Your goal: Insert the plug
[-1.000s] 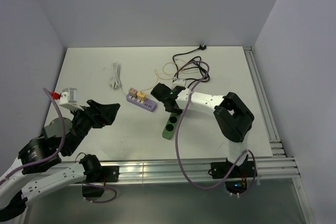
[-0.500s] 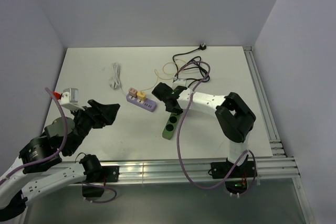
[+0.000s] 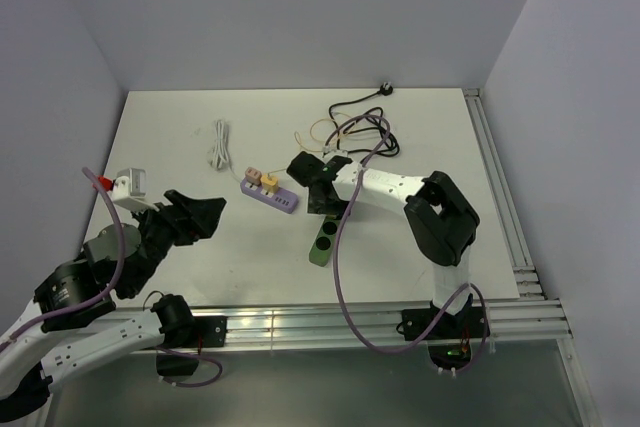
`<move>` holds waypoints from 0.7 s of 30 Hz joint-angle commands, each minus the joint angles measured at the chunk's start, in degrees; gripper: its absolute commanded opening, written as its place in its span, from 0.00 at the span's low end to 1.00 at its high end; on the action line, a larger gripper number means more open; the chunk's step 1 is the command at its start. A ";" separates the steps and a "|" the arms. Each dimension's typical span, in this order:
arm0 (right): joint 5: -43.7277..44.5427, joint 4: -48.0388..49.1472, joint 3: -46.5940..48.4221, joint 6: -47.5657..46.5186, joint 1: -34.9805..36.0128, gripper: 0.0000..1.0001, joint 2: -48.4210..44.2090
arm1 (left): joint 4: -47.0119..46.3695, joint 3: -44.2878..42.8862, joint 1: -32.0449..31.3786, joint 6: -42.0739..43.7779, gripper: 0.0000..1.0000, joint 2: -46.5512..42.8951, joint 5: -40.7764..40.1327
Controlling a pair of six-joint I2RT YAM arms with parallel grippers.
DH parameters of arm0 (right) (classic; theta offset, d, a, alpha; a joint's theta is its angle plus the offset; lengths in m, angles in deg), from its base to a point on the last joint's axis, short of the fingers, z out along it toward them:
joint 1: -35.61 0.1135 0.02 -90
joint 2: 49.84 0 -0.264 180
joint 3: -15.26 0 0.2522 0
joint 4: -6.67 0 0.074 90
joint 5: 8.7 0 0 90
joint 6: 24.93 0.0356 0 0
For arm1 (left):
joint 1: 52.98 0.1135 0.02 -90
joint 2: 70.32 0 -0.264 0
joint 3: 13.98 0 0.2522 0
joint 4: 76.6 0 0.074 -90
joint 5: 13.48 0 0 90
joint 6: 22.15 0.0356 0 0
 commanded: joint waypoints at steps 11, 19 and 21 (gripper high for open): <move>-1.19 -1.28 1.84 -2.62 -0.24 0.77 -8.76 | -0.21 -2.63 -0.03 0.03 0.82 0.28 -0.86; 2.23 1.52 -6.42 -4.02 -0.50 0.96 -20.36 | -2.31 0.09 -0.03 -0.84 0.85 -0.25 1.15; 3.55 4.33 -10.62 -4.72 -0.51 1.00 -23.78 | -3.63 1.06 -0.03 -1.46 0.85 -0.25 2.56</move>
